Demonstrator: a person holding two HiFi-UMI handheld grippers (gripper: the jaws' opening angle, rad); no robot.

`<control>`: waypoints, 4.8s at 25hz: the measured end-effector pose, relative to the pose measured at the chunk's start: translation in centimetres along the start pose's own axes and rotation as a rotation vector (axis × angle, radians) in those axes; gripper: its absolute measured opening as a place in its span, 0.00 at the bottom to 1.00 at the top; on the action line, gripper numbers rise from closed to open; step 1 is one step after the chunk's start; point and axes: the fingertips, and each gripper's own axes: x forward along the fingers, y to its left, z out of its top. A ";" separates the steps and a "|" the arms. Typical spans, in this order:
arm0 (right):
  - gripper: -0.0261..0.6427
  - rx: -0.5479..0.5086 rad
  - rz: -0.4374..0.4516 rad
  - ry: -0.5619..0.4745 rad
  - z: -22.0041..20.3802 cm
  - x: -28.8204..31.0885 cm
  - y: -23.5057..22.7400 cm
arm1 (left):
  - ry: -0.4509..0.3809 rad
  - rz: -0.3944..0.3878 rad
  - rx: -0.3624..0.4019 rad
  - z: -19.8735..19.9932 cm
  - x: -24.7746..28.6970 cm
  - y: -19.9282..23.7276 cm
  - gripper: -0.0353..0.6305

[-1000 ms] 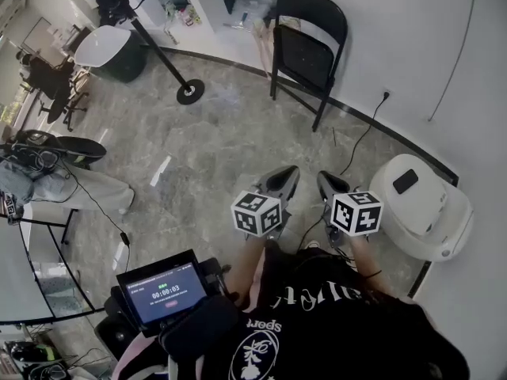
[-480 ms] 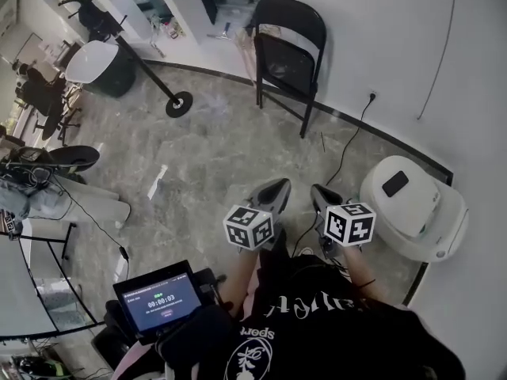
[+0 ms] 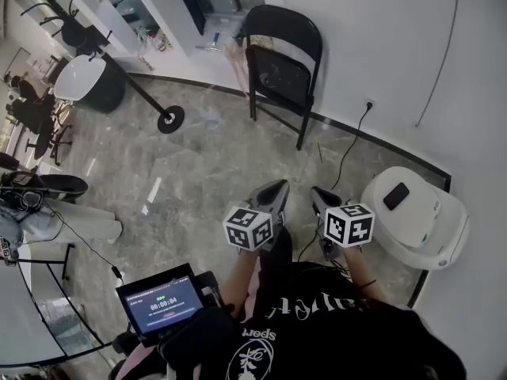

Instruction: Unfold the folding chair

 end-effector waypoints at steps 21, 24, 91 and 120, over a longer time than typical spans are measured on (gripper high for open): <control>0.06 0.043 -0.095 -0.019 14.4 21.9 -1.0 | 0.037 -0.052 -0.005 11.0 8.5 23.1 0.06; 0.06 0.041 -0.121 -0.013 14.5 20.6 -1.5 | 0.034 -0.059 -0.021 11.1 8.7 22.6 0.06; 0.36 -0.509 -0.024 0.205 56.4 48.6 -29.5 | 0.198 0.086 -0.518 18.5 49.2 47.7 0.36; 0.21 -0.481 0.046 0.580 52.9 55.9 -30.0 | 0.205 0.083 -1.057 14.1 59.1 54.8 0.37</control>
